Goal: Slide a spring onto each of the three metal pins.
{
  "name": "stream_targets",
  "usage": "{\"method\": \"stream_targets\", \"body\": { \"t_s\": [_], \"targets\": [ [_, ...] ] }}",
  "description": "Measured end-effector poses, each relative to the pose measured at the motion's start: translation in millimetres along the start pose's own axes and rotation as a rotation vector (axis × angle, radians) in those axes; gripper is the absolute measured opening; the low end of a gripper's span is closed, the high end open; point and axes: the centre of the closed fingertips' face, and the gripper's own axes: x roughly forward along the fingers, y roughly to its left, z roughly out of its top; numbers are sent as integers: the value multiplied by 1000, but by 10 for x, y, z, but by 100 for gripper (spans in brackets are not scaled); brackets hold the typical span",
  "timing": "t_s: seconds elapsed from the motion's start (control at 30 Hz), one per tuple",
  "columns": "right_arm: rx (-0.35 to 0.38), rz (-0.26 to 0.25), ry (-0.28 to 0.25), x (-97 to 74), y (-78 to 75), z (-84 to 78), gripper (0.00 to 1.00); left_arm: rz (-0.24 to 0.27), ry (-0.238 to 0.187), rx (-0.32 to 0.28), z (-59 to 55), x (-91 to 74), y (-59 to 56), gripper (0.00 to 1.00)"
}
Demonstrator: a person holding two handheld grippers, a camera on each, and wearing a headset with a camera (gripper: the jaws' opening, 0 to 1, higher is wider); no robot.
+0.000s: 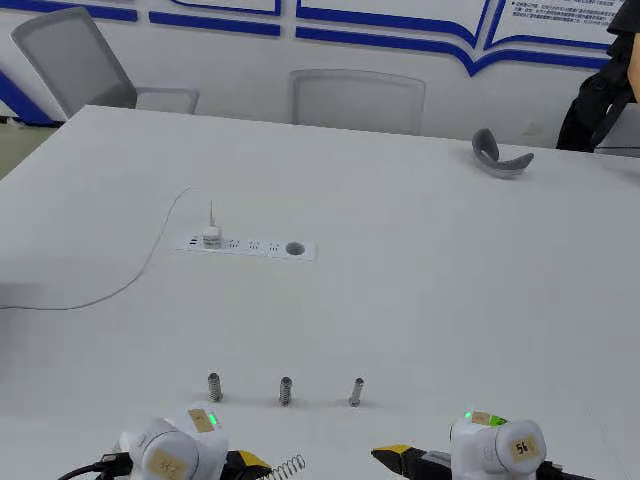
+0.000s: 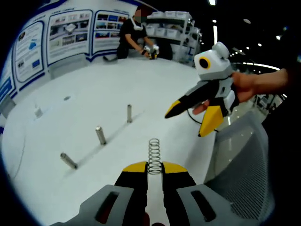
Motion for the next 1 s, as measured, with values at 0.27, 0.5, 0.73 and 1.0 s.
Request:
{"method": "stream_targets", "body": {
  "t_s": [0.27, 0.5, 0.73, 1.0],
  "targets": [
    [51, 35, -25, 71, 42, 72, 61, -31, -7, 29, 97, 51, -83, 11],
    [65, 57, -41, 90, 58, 110, 53, -53, -11, 42, 145, 80, -172, 11],
    [103, 99, -47, 135, 115, 122, 44, -76, -20, 48, 192, 127, -297, 11],
    [159, 137, -38, 201, 171, 90, 40, -79, -29, 64, 233, 151, -302, 11]
  ]
}}
